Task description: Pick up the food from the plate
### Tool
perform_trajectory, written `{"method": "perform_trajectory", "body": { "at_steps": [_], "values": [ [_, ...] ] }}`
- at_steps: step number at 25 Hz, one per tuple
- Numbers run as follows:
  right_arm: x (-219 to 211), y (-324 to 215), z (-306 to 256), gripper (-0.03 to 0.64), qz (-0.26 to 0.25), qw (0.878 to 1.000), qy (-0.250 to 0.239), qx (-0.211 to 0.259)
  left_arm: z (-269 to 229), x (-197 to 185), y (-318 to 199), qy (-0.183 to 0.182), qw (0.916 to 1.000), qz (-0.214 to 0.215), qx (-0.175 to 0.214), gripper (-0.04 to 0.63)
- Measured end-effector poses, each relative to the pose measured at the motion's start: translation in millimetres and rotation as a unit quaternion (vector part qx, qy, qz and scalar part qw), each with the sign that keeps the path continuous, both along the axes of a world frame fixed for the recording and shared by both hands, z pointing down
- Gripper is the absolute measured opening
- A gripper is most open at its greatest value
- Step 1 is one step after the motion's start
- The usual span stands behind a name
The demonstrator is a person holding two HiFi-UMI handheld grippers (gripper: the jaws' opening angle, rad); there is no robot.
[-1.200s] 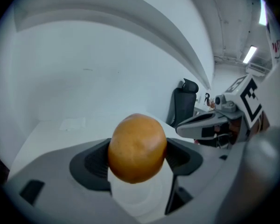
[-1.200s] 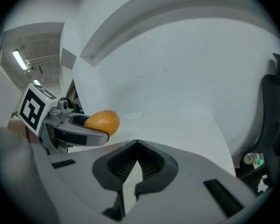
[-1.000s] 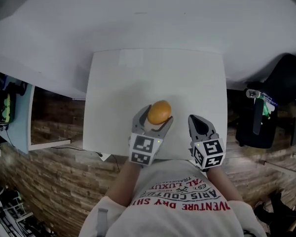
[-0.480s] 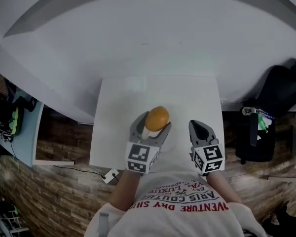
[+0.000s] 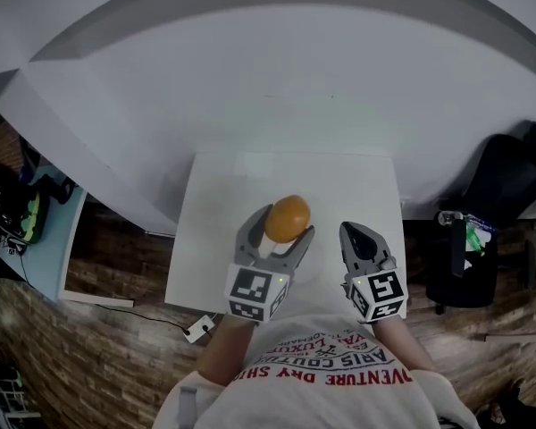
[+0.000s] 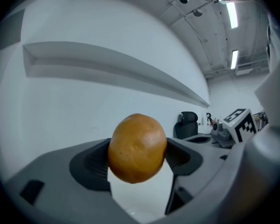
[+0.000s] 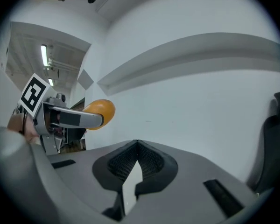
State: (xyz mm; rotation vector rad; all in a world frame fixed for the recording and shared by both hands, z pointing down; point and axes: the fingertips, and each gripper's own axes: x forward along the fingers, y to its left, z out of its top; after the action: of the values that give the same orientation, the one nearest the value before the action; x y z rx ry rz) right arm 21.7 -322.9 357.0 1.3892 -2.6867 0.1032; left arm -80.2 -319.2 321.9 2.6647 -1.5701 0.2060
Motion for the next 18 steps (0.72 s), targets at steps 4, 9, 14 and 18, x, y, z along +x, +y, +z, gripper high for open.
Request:
{"method": "perform_trajectory", "body": {
  "at_steps": [4, 9, 14, 18],
  "values": [
    [-3, 5, -12, 0.003, -0.002, 1.0, -0.005, 0.017, 0, -3, 3, 0.001, 1.0, -0.004, 0.0, 0.354],
    [-2, 9, -19, 0.005, 0.0, 1.0, 0.0, 0.026, 2, -2, 7, 0.004, 1.0, -0.005, -0.003, 0.354],
    [0, 11, -16, 0.003, 0.003, 1.0, 0.004, 0.02, 4, -2, 9, 0.008, 0.9999, -0.006, -0.005, 0.354],
    [3, 12, -15, 0.004, 0.003, 1.0, 0.008, 0.018, 5, 1, 10, 0.005, 0.9999, -0.008, -0.008, 0.354]
  ]
}}
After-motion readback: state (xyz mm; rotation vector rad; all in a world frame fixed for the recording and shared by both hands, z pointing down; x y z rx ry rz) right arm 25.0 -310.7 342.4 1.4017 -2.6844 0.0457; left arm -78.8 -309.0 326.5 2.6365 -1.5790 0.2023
